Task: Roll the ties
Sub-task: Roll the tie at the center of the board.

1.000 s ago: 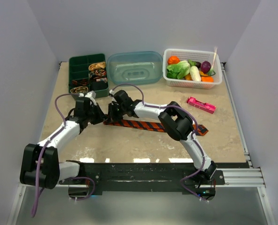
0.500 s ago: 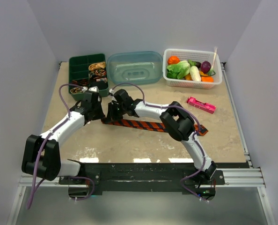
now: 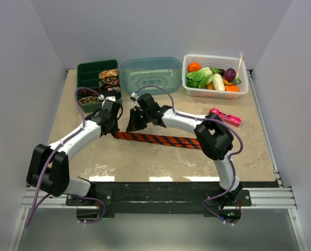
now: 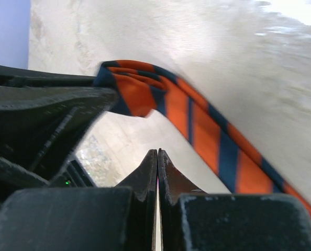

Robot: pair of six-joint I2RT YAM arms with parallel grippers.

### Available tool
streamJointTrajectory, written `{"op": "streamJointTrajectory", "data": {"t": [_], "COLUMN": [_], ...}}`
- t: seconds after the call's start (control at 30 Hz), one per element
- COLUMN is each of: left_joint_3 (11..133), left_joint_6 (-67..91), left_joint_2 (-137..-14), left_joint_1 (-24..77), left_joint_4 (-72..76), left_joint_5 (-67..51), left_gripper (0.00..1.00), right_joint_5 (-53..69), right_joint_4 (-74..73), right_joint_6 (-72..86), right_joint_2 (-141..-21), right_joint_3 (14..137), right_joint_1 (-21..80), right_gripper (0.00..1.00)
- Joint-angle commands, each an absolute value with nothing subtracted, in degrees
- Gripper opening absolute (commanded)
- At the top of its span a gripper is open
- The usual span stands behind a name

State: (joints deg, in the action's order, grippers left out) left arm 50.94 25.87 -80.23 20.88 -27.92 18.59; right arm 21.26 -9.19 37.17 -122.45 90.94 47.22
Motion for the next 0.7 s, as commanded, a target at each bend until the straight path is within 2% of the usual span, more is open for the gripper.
{"op": "streamJointTrajectory", "data": {"t": [0.0, 0.47, 0.67], "left_joint_3": [55.1, 58.4, 59.9], "left_joint_6": [24.3, 25.4, 25.9], "left_joint_2": [-81.5, -90.4, -92.8], "left_joint_1": [22.8, 31.2, 33.7], "left_joint_4": [-30.4, -33.8, -33.4], "left_joint_5": [26.4, 34.6, 32.9], "left_gripper": [0.0, 0.0, 0.0], "right_joint_5": [18.5, 16.5, 17.1], "right_joint_4": [-10.7, -12.8, -12.8], "right_joint_6": [34.6, 32.4, 32.6], "right_joint_2": [-117.4, -112.9, -113.3], "right_joint_3": [87.5, 82.4, 82.0], "right_joint_1": [44.5, 40.4, 40.4], "right_gripper": [0.0, 0.0, 0.0]}}
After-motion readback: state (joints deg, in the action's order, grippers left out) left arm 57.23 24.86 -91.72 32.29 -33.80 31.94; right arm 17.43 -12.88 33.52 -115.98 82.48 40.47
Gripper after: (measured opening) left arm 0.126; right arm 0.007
